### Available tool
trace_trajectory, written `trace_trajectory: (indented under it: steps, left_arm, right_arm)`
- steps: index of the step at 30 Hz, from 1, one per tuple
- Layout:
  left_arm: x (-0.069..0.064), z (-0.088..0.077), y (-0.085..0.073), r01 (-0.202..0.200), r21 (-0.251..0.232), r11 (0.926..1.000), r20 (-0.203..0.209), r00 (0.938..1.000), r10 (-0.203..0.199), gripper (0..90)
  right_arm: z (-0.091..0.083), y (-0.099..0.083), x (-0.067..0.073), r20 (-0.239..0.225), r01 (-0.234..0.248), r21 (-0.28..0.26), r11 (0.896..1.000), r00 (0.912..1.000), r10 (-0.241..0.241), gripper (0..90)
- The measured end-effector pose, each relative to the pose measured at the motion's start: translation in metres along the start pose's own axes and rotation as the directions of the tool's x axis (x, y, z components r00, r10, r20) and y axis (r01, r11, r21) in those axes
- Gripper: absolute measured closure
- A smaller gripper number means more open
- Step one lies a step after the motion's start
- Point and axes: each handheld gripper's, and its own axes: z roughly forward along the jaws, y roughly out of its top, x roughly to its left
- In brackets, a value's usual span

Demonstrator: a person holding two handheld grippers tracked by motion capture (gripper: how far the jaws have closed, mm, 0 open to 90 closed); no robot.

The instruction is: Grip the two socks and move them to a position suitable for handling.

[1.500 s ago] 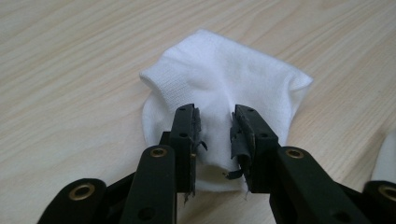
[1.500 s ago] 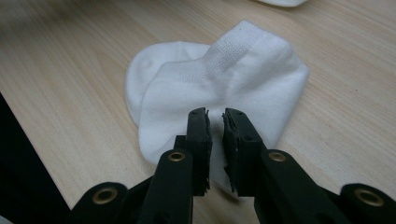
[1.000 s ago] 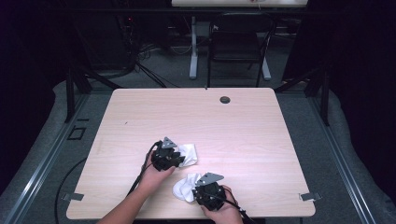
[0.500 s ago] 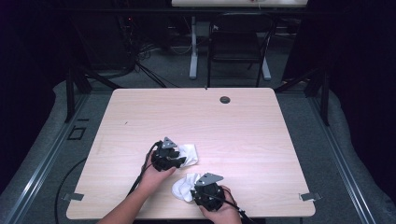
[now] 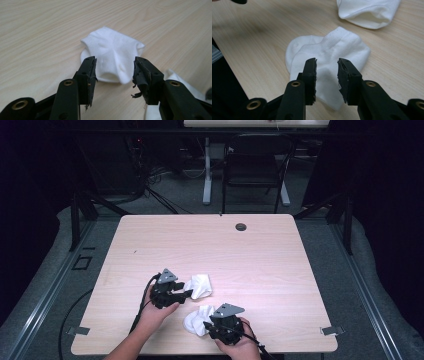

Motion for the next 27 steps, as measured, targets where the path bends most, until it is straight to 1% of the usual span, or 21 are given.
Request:
trace_trajectory:
  steps: [2,3,5,6,7,8,10,11,12,13,17,19,20,21,22,24,25,26,27]
  left_arm:
    - [0.002,-0.01,-0.007,0.011,-0.004,0.9999,0.001,0.9999,-0.011,52.9]
    - [0.004,-0.014,-0.01,0.027,-0.007,0.9996,0.004,0.9996,-0.027,53.1]
    - [0.007,-0.02,-0.015,0.057,-0.01,0.9983,0.011,0.9983,-0.057,53.7]
    - [0.008,-0.023,-0.017,0.074,-0.009,0.9972,0.01,0.9972,-0.074,54.1]
    - [0.009,-0.025,-0.018,0.083,-0.013,0.9964,0.009,0.9965,-0.083,54.2]
    - [0.01,-0.028,-0.02,0.091,-0.009,0.9958,0.014,0.9958,-0.091,54.1]
    - [0.01,-0.033,-0.022,0.096,-0.014,0.9953,0.013,0.9953,-0.096,54.4]
    - [0.01,-0.036,-0.023,0.1,-0.015,0.9949,0.012,0.995,-0.099,54.8]
    - [0.01,-0.038,-0.024,0.098,-0.019,0.995,0.012,0.9951,-0.098,54.8]
    - [0.009,-0.041,-0.026,0.099,-0.022,0.9949,0.01,0.9951,-0.099,55.3]
    - [0.003,-0.05,-0.034,0.085,-0.018,0.9962,0.003,0.9964,-0.085,56.7]
    - [0.0,-0.052,-0.037,0.07,-0.007,0.9976,-0.007,0.9975,-0.07,57.8]
    - [-0.001,-0.051,-0.038,0.064,-0.007,0.9979,-0.008,0.9979,-0.064,57.8]
    - [-0.002,-0.051,-0.04,0.059,0.0,0.9983,-0.014,0.9982,-0.059,58.5]
    - [-0.003,-0.05,-0.041,0.055,0.004,0.9985,-0.01,0.9985,-0.055,59.7]
    - [-0.005,-0.049,-0.042,0.064,-0.002,0.9979,0.001,0.9979,-0.064,61.5]
    - [-0.007,-0.047,-0.042,0.054,0.0,0.9985,0.005,0.9985,-0.054,62.7]
    - [-0.008,-0.046,-0.043,0.05,0.005,0.9988,0.008,0.9987,-0.05,62.7]
    - [-0.011,-0.043,-0.043,0.042,0.012,0.9991,0.015,0.999,-0.042,63.4]
  right_arm:
    - [-0.001,0.001,-0.001,0.002,-0.002,-0.015,1.0,1.0,0.002,68.5]
    - [-0.002,0.002,-0.002,0.001,-0.002,-0.009,1.0,1.0,0.002,68.5]
    - [-0.003,0.002,-0.003,0.003,0.0,-0.019,1.0,1.0,0.0,68.4]
    - [-0.004,0.003,-0.003,0.002,-0.007,-0.022,1.0,1.0,0.007,68.3]
    - [-0.005,0.004,-0.003,0.008,0.001,-0.007,1.0,1.0,-0.001,68.1]
    - [-0.006,0.005,-0.003,0.007,0.002,-0.019,1.0,1.0,-0.002,67.7]
    - [-0.006,0.005,-0.002,0.009,0.0,-0.022,1.0,1.0,0.001,67.7]
    - [-0.007,0.005,-0.001,0.006,-0.009,-0.022,1.0,0.9999,0.009,67.7]
    - [-0.007,0.005,-0.001,0.006,-0.009,-0.022,1.0,0.9999,0.009,67.7]
    - [-0.008,0.006,0.001,0.022,0.01,-0.022,1.0,0.9997,-0.01,67.7]
    - [-0.01,0.01,0.002,0.029,0.027,-0.021,0.999,0.9992,-0.026,67.9]
    - [-0.009,0.011,0.003,0.018,0.001,-0.029,1.0,0.9998,-0.001,67.3]
    - [-0.009,0.011,0.003,0.018,0.001,-0.029,1.0,0.9998,-0.001,67.3]
    - [-0.009,0.012,0.003,0.017,0.009,-0.023,1.0,0.9998,-0.008,67.0]
    - [-0.009,0.014,0.004,0.02,0.021,-0.013,1.0,0.9996,-0.021,66.4]
    - [-0.007,0.015,0.006,0.022,0.024,-0.02,1.0,0.9995,-0.023,66.2]
    - [-0.005,0.016,0.007,0.01,0.016,-0.036,0.999,0.9998,-0.016,66.6]
    - [-0.005,0.016,0.007,0.01,0.016,-0.036,0.999,0.9998,-0.016,66.6]
    - [-0.004,0.016,0.008,0.007,0.021,-0.032,0.999,0.9998,-0.02,69.0]
